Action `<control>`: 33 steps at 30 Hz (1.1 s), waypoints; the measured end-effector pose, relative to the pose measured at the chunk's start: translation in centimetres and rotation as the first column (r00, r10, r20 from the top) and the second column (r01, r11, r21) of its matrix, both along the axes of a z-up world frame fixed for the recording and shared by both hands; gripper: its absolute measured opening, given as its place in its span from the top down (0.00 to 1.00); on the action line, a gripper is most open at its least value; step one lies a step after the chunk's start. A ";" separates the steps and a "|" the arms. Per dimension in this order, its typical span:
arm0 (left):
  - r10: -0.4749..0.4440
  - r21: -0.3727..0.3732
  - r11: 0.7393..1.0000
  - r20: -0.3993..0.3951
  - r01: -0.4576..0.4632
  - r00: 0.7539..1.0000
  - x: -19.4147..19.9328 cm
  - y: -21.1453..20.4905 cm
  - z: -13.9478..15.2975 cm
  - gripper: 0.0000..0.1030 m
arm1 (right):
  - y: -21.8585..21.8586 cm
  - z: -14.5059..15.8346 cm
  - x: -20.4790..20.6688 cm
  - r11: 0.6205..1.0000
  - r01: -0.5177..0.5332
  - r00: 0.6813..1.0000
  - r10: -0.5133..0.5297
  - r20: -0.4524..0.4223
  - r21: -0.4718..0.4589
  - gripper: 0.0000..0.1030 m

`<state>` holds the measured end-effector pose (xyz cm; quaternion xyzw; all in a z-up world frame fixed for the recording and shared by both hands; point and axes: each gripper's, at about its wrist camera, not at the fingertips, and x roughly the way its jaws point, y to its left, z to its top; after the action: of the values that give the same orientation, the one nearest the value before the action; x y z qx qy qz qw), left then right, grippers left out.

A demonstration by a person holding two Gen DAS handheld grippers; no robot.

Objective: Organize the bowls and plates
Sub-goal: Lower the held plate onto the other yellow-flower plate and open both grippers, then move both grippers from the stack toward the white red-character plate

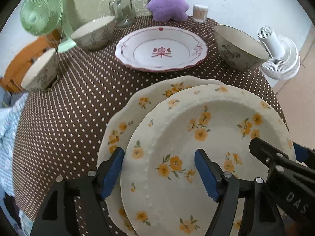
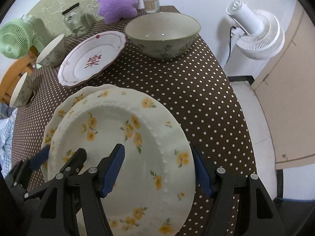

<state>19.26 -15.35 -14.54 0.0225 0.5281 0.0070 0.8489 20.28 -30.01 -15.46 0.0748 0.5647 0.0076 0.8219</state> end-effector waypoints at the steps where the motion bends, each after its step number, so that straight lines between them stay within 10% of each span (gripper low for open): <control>1: -0.008 0.009 1.000 0.008 0.008 1.000 -0.1 -0.2 0.1 0.25 | 0.1 0.2 -0.1 1.000 -0.004 1.000 0.004 0.005 -0.001 0.31; 16: 0.038 -0.012 0.999 0.048 -0.037 0.998 -1.5 1.6 2.0 0.21 | 0.0 0.9 -1.3 0.998 -0.014 1.000 0.014 0.004 -0.068 0.62; 33: -0.005 -0.044 0.999 0.017 0.006 1.000 -1.9 2.0 2.1 0.20 | 1.8 1.0 0.1 0.995 -0.016 1.000 0.017 0.005 -0.102 0.57</control>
<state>17.36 -13.35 -12.45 0.0054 0.5208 -0.0067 0.8536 20.39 -28.26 -14.51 0.0280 0.5626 -0.0141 0.8261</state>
